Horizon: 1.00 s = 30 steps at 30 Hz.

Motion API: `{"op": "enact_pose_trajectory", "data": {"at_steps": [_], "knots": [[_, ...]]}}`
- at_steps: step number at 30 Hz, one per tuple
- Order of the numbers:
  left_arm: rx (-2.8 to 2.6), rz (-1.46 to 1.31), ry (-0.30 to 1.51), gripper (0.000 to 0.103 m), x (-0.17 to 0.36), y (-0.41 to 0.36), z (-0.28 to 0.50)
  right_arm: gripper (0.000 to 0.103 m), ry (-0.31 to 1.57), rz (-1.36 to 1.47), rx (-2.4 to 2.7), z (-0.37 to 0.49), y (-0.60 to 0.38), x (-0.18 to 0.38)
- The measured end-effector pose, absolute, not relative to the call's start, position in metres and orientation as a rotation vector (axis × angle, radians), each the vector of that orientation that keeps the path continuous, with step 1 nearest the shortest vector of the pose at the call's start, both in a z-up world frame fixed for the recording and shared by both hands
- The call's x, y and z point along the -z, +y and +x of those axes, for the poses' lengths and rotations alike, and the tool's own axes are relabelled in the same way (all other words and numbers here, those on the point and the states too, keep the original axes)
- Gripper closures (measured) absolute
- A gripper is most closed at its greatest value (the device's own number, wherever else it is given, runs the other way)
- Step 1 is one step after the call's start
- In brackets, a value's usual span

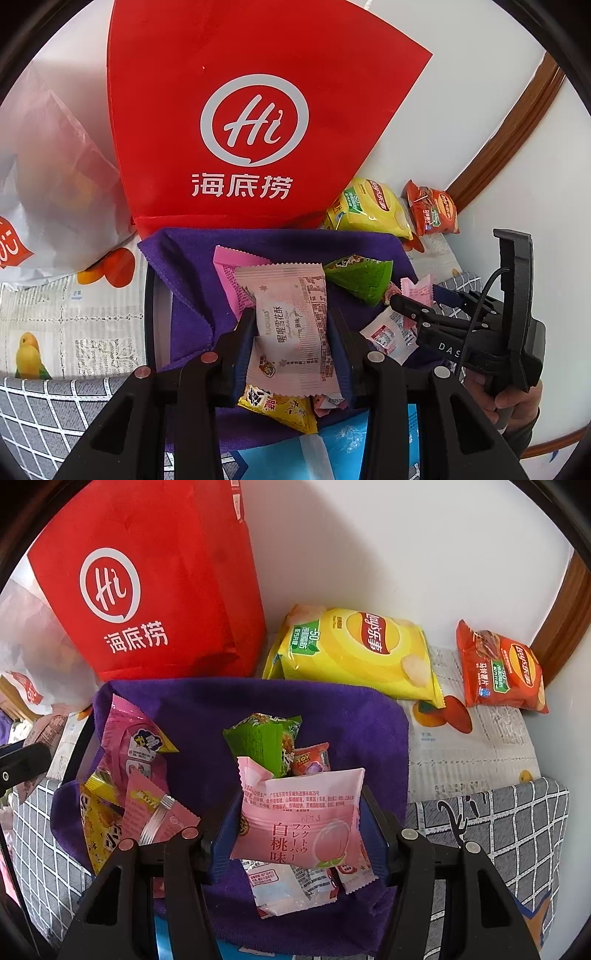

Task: Organize snacks
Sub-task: 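Lower and open the right tool onto the towel while the left tool releases the beige packet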

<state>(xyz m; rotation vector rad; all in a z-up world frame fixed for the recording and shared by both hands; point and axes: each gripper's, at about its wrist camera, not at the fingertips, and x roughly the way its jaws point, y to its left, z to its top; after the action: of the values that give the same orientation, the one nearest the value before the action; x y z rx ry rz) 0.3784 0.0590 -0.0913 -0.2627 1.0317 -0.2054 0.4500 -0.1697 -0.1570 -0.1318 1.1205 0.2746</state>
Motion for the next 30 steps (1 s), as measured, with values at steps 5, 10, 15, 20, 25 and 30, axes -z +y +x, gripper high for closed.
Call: {"op": "enact_pose_trajectory", "data": {"at_steps": [5,10,15,20,25,30], "knots": [[0.209,-0.257,1.047,0.067,0.098,0.056,0.381,0.041,1.122,-0.135,-0.279,0.450,-0.169,0.157],[0.209,-0.246,1.084,0.067,0.111,0.049,0.386,0.036,1.123,-0.138,-0.292,0.448,-0.167,0.155],[0.212,-0.239,1.115,0.067,0.119,0.045,0.390,0.031,1.094,-0.146,-0.313,0.443,-0.165,0.145],[0.212,-0.232,1.130,0.067,0.123,0.041,0.391,0.028,1.080,-0.156,-0.319,0.440,-0.162,0.140],[0.216,-0.228,1.136,0.067,0.126,0.037,0.393,0.028,1.069,-0.157,-0.309,0.438,-0.162,0.135],[0.219,-0.226,1.139,0.066,0.128,0.034,0.393,0.028,1.040,-0.136,-0.306,0.436,-0.167,0.125]]}}
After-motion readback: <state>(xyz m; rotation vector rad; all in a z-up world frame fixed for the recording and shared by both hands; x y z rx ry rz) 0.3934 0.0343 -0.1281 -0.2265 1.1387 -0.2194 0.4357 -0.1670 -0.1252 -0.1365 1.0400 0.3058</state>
